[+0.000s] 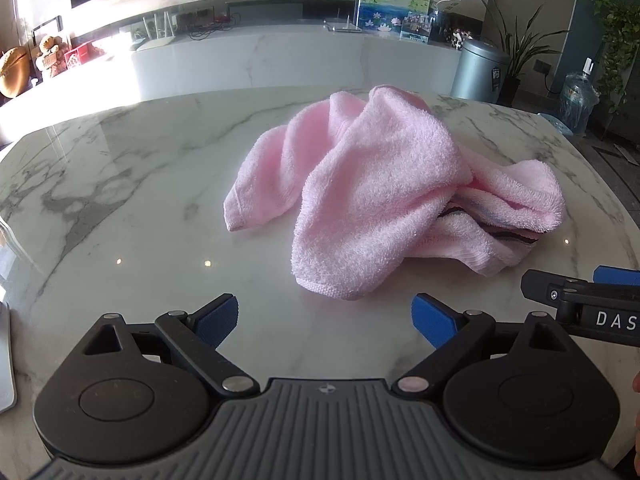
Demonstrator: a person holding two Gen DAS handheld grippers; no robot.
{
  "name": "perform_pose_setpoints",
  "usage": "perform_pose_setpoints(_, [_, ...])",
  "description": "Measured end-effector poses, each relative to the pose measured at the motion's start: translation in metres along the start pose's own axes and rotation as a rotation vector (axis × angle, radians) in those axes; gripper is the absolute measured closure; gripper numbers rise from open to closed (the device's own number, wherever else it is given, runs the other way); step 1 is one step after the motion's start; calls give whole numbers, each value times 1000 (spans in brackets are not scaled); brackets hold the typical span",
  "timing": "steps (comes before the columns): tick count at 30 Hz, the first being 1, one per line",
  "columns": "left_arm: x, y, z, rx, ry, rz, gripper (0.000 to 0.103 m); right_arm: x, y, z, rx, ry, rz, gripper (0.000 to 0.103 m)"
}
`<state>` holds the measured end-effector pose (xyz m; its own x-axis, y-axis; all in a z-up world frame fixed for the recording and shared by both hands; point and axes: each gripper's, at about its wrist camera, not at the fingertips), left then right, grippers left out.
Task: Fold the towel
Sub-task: 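Move both tools to the towel and close each on a towel edge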
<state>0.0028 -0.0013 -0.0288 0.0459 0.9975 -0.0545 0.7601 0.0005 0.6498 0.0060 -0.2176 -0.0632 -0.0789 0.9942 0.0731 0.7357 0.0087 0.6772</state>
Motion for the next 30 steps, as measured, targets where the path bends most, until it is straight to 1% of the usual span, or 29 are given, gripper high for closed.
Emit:
perform_pose_setpoints(1, [0, 0, 0, -4, 0, 2, 29, 0, 0, 1, 4, 6, 5, 10])
perform_pose_setpoints(2, [1, -1, -1, -12, -4, 11, 30, 0, 0, 1, 4, 12, 8, 11])
perform_pose_setpoints(5, [-3, -2, -1, -25, -17, 46, 30, 1, 1, 3, 6, 31, 12, 16])
perform_pose_setpoints(7, [-7, -3, -2, -41, -33, 79, 30, 3, 2, 5, 8, 39, 4, 16])
perform_pose_setpoints(9, [-14, -2, -1, -62, -30, 133, 30, 6, 3, 7, 11, 52, -12, 17])
perform_pose_setpoints(11, [-21, 0, 2, -62, -27, 184, 30, 10, 5, 9, 14, 71, -30, 18])
perform_pose_setpoints(13, [-25, 2, 6, -58, -25, 215, 31, 13, 7, 11, 10, 94, -43, 18])
perform_pose_setpoints(14, [-26, 3, 8, -56, -27, 224, 32, 14, 9, 13, 11, 102, -46, 19])
perform_pose_setpoints(16, [-28, 4, 12, -51, -33, 236, 37, 16, 13, 17, 19, 116, -43, 21])
perform_pose_setpoints(20, [-32, 9, 22, -44, -50, 261, 44, 20, 18, 28, 42, 137, -34, 24])
perform_pose_setpoints(22, [-32, 11, 28, -36, -44, 277, 51, 23, 21, 34, 57, 154, -34, 30])
perform_pose_setpoints(25, [-27, 12, 32, -28, -65, 261, 56, 26, 24, 40, 70, 161, -34, 41])
perform_pose_setpoints(27, [-19, 12, 32, -35, -128, 218, 58, 26, 24, 42, 73, 155, -36, 45])
perform_pose_setpoints(28, [-16, 12, 31, -37, -139, 203, 58, 27, 23, 42, 70, 151, -41, 49])
perform_pose_setpoints(30, [-16, 11, 32, -34, -124, 198, 59, 29, 22, 41, 65, 138, -66, 55])
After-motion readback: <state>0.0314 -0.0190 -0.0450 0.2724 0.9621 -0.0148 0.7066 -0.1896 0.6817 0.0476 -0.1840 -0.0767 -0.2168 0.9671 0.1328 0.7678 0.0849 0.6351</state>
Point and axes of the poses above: each gripper's, at about its wrist camera, not at the fingertips, and z roughly the way its jaws point, x to its left, y to its top, and after that the axes turned 1 degree about -y, right-handed
